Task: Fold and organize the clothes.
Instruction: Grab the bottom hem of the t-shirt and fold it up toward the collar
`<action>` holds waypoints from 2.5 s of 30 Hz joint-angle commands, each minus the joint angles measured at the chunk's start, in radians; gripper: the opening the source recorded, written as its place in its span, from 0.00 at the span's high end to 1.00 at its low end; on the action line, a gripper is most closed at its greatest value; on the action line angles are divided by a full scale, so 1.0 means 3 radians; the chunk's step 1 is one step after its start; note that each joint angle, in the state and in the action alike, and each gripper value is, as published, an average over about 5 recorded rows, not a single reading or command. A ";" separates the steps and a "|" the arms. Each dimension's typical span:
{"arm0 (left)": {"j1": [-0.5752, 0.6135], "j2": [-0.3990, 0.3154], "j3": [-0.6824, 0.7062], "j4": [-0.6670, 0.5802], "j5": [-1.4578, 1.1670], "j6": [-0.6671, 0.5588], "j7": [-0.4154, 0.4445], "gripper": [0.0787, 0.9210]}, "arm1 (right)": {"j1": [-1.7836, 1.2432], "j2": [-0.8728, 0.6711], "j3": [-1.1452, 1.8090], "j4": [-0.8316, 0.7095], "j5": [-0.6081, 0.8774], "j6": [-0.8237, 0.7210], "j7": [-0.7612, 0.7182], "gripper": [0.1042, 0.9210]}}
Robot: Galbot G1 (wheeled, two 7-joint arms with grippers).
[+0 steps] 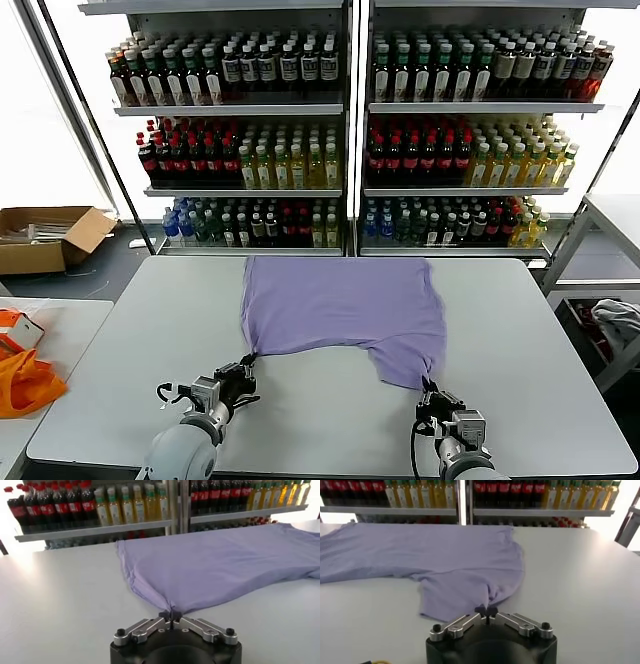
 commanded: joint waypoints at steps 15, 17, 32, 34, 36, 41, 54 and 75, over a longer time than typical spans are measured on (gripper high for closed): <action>-0.0561 -0.0158 -0.0079 0.0227 -0.0151 -0.0432 -0.0102 0.99 | 0.0730 0.0115 0.0062 -0.0464 -0.0212 0.0464 -0.0152 1.00; -0.0698 -0.0179 -0.0053 0.0354 -0.0170 -0.0449 -0.0111 0.99 | 0.0866 0.0130 0.0057 -0.0596 -0.0212 0.0489 -0.0146 1.00; -0.1648 -0.0281 0.0201 0.1402 -0.0148 -0.0607 -0.0114 0.99 | 0.1889 0.0143 -0.0046 -0.1526 -0.0029 0.0522 -0.0211 1.00; -0.1718 -0.0295 0.0220 0.1503 -0.0138 -0.0621 -0.0108 0.99 | 0.2022 0.0132 -0.0072 -0.1660 0.0000 0.0500 -0.0240 1.00; -0.1772 -0.0305 0.0230 0.1599 -0.0134 -0.0629 -0.0106 0.99 | 0.2131 0.0116 -0.0107 -0.1790 0.0026 0.0491 -0.0279 1.00; -0.1883 -0.0322 0.0243 0.1832 -0.0136 -0.0634 -0.0097 0.99 | 0.2312 0.0106 -0.0195 -0.2045 0.0114 0.0437 -0.0356 1.00; -0.1838 -0.0295 0.0325 0.1921 -0.0220 -0.0520 -0.0018 0.99 | 0.2278 0.0211 -0.0316 -0.2183 0.0026 0.0267 -0.0399 1.00; -0.1775 -0.0281 0.0284 0.1563 -0.0223 -0.0302 -0.0116 0.72 | 0.2537 0.0716 -0.0290 -0.2426 0.0479 0.0669 0.0230 0.47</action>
